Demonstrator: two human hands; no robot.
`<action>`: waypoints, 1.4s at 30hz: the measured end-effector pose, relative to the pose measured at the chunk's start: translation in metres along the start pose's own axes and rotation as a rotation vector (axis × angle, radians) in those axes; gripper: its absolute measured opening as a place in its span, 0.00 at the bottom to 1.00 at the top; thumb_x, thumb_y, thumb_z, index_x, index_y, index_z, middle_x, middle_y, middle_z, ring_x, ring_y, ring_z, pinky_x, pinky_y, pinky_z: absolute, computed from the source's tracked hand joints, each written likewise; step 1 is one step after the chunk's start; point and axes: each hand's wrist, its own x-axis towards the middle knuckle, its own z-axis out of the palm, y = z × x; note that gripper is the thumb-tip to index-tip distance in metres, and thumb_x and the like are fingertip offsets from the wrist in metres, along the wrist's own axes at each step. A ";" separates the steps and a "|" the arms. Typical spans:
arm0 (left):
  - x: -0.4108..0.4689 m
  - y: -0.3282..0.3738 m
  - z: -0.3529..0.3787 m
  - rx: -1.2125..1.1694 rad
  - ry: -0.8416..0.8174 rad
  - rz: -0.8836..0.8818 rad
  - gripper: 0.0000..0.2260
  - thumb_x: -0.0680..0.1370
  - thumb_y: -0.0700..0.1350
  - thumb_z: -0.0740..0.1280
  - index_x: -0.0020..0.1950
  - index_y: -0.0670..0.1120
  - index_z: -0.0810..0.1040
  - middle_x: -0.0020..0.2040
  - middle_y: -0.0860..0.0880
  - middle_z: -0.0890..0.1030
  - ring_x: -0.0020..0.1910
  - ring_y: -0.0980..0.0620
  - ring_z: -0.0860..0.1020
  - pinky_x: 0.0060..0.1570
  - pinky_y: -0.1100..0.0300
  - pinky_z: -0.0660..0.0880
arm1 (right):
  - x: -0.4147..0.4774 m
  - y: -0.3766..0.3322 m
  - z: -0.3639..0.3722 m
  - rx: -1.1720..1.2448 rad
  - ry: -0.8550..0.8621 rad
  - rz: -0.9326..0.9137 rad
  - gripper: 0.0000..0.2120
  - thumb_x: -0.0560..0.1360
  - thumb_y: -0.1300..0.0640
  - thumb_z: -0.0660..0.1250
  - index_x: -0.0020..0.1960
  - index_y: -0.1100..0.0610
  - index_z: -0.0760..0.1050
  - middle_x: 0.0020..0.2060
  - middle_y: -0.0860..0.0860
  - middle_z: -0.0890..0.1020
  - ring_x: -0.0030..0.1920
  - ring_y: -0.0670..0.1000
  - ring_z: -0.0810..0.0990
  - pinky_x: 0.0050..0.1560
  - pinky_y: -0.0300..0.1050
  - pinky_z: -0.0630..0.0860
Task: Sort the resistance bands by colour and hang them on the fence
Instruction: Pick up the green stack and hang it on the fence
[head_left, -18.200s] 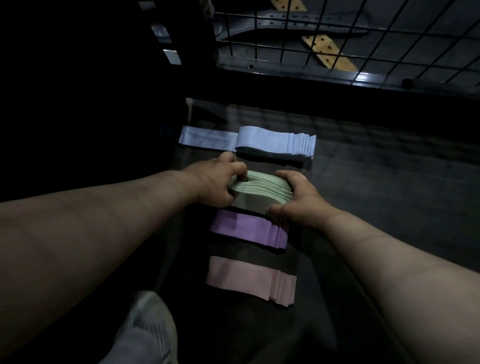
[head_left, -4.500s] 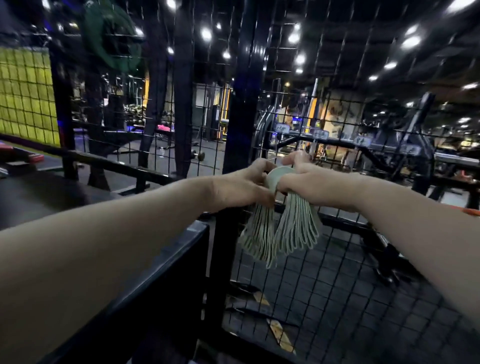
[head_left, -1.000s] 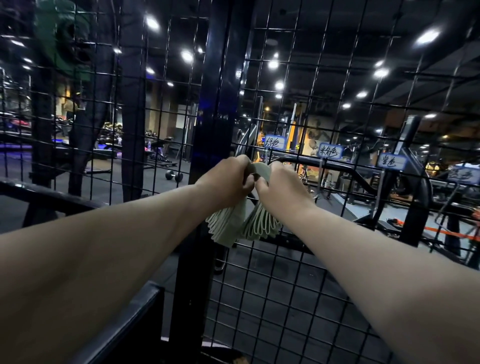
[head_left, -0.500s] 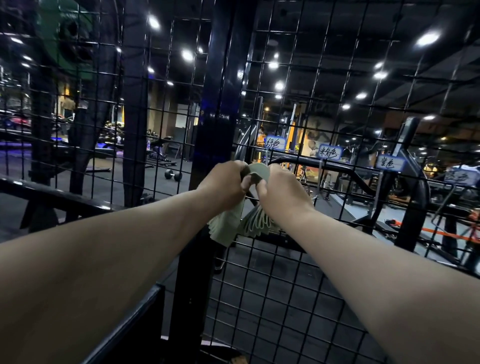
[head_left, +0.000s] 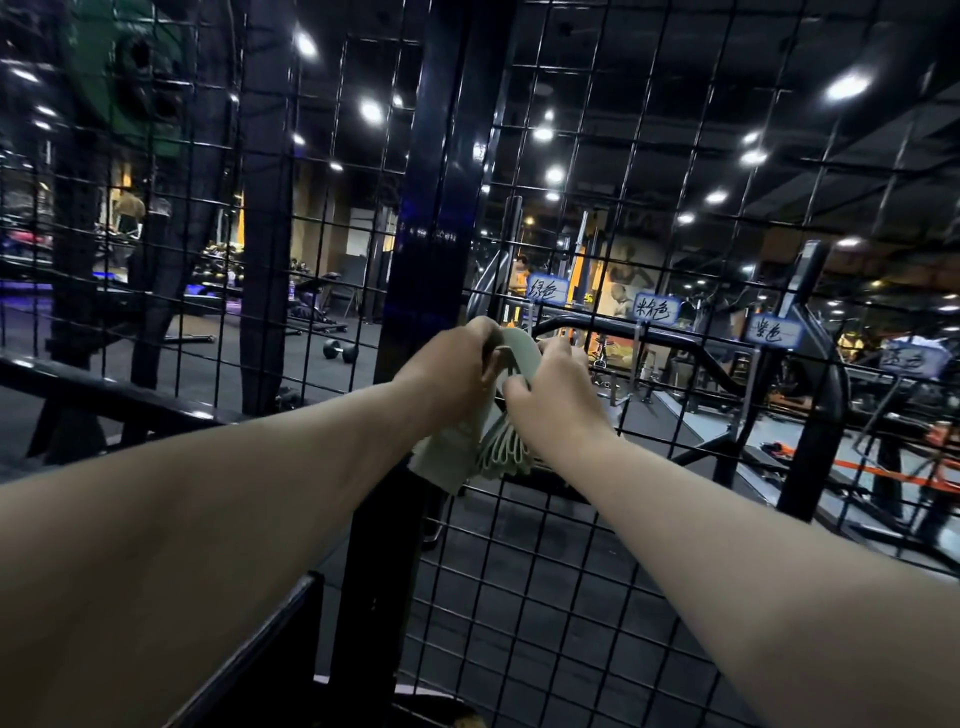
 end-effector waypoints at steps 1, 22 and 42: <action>0.001 0.000 -0.001 -0.004 -0.007 0.010 0.04 0.82 0.47 0.63 0.55 0.49 0.73 0.41 0.53 0.80 0.38 0.56 0.78 0.38 0.62 0.73 | 0.000 0.001 0.000 0.038 0.016 0.026 0.12 0.79 0.55 0.62 0.59 0.56 0.63 0.58 0.55 0.67 0.50 0.55 0.76 0.50 0.54 0.79; -0.039 -0.021 0.020 -0.275 -0.154 -0.095 0.15 0.77 0.41 0.68 0.60 0.45 0.66 0.45 0.49 0.77 0.43 0.55 0.77 0.38 0.64 0.72 | -0.016 0.016 0.016 0.187 -0.101 0.083 0.31 0.77 0.57 0.64 0.72 0.50 0.48 0.66 0.57 0.64 0.60 0.58 0.72 0.58 0.57 0.78; -0.056 -0.028 0.042 -0.278 -0.024 -0.203 0.19 0.76 0.47 0.72 0.60 0.46 0.66 0.43 0.54 0.78 0.39 0.60 0.78 0.31 0.70 0.70 | -0.019 0.037 0.009 0.284 -0.325 0.199 0.19 0.81 0.47 0.63 0.62 0.53 0.57 0.49 0.46 0.75 0.45 0.43 0.74 0.53 0.45 0.69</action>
